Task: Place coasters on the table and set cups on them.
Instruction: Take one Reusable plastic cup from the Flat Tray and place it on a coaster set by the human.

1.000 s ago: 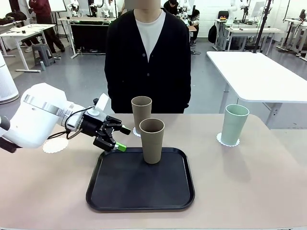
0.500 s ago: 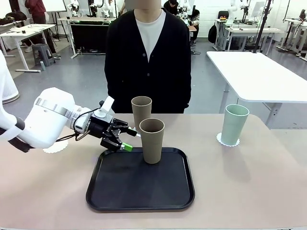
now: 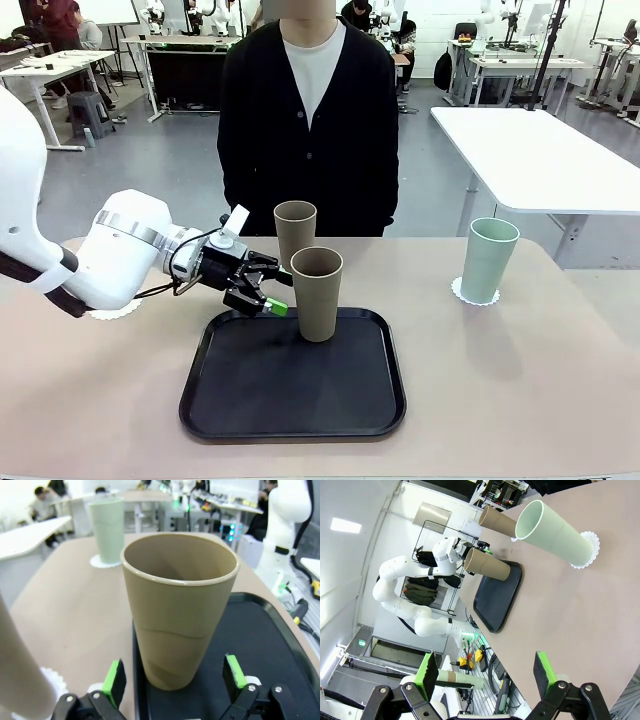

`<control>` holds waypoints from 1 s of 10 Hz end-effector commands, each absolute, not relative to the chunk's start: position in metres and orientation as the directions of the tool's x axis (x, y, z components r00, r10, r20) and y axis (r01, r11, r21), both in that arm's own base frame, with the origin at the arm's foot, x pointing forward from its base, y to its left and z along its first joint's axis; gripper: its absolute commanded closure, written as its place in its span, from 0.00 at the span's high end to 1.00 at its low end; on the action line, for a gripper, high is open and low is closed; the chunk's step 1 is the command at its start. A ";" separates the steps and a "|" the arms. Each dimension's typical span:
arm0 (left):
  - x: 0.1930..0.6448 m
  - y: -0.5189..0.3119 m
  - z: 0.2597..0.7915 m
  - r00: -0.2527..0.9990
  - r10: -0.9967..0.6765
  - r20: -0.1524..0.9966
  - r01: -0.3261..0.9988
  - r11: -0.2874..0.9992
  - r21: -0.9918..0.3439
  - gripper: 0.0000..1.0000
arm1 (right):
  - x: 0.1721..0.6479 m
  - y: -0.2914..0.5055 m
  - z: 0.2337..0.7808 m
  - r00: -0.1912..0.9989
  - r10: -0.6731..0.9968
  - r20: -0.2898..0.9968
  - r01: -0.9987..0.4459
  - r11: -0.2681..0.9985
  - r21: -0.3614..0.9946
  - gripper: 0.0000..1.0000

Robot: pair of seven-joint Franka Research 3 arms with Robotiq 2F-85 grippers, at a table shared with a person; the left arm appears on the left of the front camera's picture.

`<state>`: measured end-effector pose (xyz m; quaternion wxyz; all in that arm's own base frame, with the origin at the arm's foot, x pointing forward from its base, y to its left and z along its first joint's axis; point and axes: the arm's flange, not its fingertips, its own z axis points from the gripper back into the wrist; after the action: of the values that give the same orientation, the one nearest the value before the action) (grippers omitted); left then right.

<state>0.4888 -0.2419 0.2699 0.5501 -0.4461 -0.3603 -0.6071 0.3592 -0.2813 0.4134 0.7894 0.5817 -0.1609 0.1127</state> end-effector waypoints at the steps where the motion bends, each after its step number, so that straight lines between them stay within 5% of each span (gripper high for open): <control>1: 0.491 -0.249 0.263 -0.029 -0.315 0.949 0.989 -0.148 -0.019 1.00 | 0.359 -0.280 0.413 0.926 -0.015 0.378 -0.355 0.305 0.883 1.00; 10: 0.489 -0.288 0.256 -0.075 -0.297 0.952 0.977 -0.213 0.010 1.00 | 0.359 -0.280 0.413 0.926 -0.015 0.378 -0.355 0.305 0.883 1.00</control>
<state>0.4869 -0.2806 0.2594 0.5208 -0.4592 -0.3535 -0.6269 0.3592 -0.2812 0.4134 0.7893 0.5817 -0.1609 0.1127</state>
